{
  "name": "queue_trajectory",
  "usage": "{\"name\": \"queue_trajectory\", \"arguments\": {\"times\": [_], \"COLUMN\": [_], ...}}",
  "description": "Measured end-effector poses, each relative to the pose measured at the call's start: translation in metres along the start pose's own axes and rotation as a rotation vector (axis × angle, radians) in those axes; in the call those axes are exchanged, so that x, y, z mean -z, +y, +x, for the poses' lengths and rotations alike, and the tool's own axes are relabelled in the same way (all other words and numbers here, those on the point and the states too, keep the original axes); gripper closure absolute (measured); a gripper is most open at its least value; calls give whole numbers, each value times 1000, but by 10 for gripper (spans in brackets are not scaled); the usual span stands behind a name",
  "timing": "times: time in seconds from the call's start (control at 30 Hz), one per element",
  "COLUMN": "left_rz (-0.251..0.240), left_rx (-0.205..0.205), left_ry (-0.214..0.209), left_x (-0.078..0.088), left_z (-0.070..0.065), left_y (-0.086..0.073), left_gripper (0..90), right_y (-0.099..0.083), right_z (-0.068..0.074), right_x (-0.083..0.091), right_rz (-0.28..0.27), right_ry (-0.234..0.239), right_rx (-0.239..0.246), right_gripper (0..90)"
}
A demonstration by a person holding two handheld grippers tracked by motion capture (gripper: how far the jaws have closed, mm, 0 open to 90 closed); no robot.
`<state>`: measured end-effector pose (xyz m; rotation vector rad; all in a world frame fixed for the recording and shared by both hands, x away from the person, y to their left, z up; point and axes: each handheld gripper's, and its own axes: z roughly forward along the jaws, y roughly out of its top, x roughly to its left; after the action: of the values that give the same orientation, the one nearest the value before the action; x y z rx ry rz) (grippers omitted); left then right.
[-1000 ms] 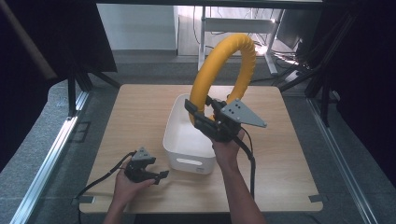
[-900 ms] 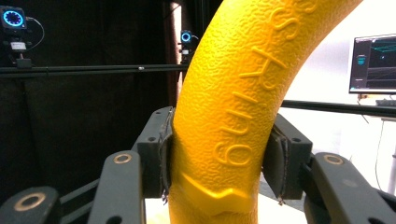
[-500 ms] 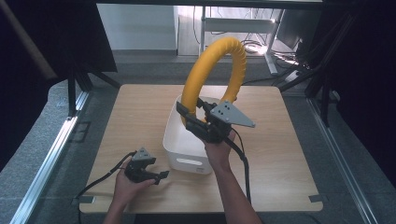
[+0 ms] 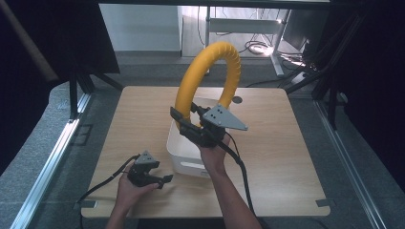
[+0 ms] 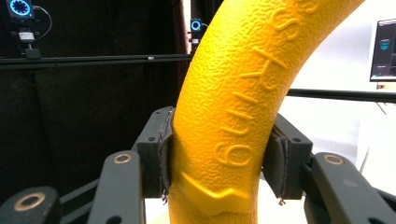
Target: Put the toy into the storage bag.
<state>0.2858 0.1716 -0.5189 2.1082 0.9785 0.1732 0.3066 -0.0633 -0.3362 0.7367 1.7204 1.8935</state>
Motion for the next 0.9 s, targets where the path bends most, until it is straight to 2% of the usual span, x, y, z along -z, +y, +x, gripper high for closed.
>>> {"name": "queue_trajectory", "arguments": {"times": [0.9], "left_rz": [7], "left_rx": [7], "left_ry": [-6], "left_x": [-2], "left_z": [0], "left_y": [0], "left_gripper": [193], "right_y": [-23], "right_z": [11], "right_x": [-16], "right_rz": [24], "right_ry": [-1], "right_rx": [-46], "right_gripper": [499]}}
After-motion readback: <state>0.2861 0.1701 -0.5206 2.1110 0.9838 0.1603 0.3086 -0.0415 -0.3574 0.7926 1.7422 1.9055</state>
